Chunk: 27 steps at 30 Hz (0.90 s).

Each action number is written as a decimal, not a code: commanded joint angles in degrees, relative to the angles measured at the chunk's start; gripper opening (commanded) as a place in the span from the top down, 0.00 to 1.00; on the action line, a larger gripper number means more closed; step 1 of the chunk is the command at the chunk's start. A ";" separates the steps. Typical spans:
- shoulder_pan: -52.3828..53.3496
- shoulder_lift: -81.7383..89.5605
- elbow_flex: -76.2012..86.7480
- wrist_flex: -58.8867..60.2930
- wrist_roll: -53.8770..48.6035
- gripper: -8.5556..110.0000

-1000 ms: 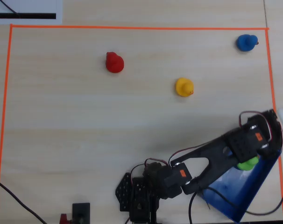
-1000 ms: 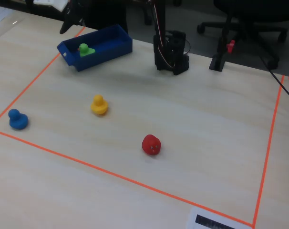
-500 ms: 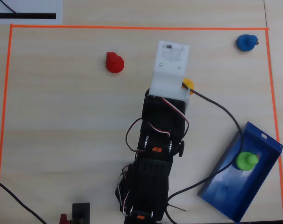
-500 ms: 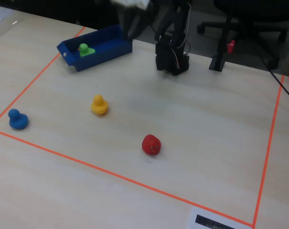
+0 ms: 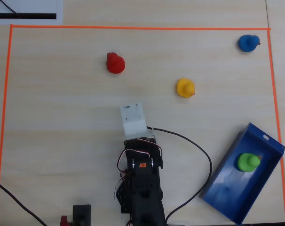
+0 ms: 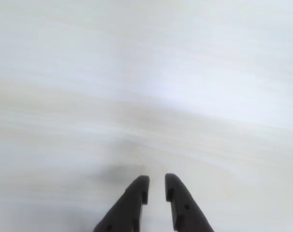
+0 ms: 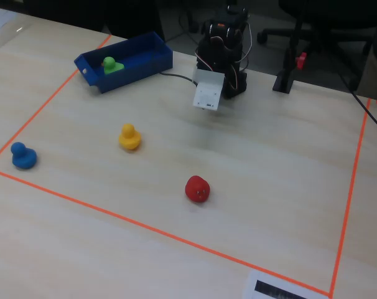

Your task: Grasp green duck and put it into box.

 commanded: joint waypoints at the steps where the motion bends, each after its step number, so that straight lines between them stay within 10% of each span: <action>1: 0.00 3.43 2.20 0.35 -0.18 0.93; 27: 1.32 5.62 10.20 -2.46 3.69 0.84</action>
